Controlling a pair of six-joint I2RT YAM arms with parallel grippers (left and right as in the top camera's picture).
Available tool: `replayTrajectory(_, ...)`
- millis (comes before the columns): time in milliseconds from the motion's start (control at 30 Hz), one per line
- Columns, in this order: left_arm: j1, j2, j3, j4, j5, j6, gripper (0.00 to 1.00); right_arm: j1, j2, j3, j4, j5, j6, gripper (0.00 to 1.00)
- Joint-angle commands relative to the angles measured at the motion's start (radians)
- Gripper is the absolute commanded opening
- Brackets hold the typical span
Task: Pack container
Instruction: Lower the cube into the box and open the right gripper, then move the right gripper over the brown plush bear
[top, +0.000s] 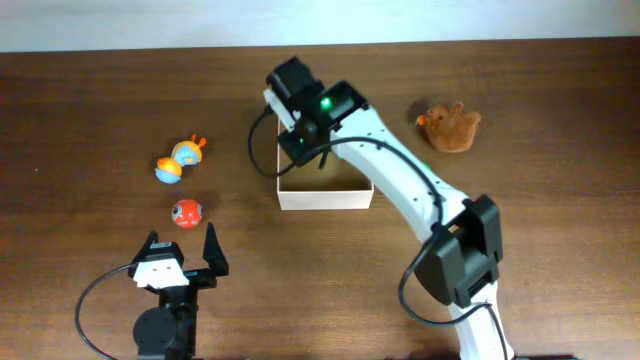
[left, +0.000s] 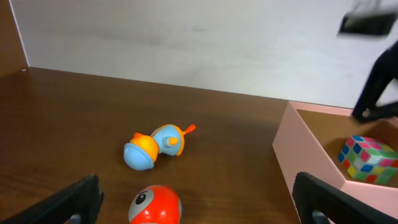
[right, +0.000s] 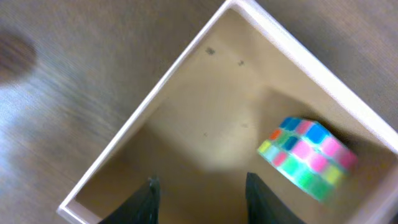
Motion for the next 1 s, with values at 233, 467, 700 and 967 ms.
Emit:
replayTrajectory(233, 0.005, -0.01, -0.001, -0.005, -0.003, 0.016, 0.99, -0.24, -0.056, 0.226, -0.19, 0.055, 0.251, 0.45)
replayTrajectory(467, 0.005, -0.01, -0.001, -0.005, -0.003, 0.016, 0.99, -0.425, -0.049, 0.212, -0.231, 0.048, 0.252, 0.47)
replayTrajectory(700, 0.005, -0.01, -0.001, -0.005, -0.003, 0.016, 0.99, -0.529, -0.027, 0.21, -0.243, 0.048, 0.268, 0.47)
replayTrajectory(967, 0.005, -0.01, -0.001, -0.005, -0.003, 0.016, 0.99, -0.593, 0.069, 0.21, -0.231, 0.048, 0.268, 0.48)
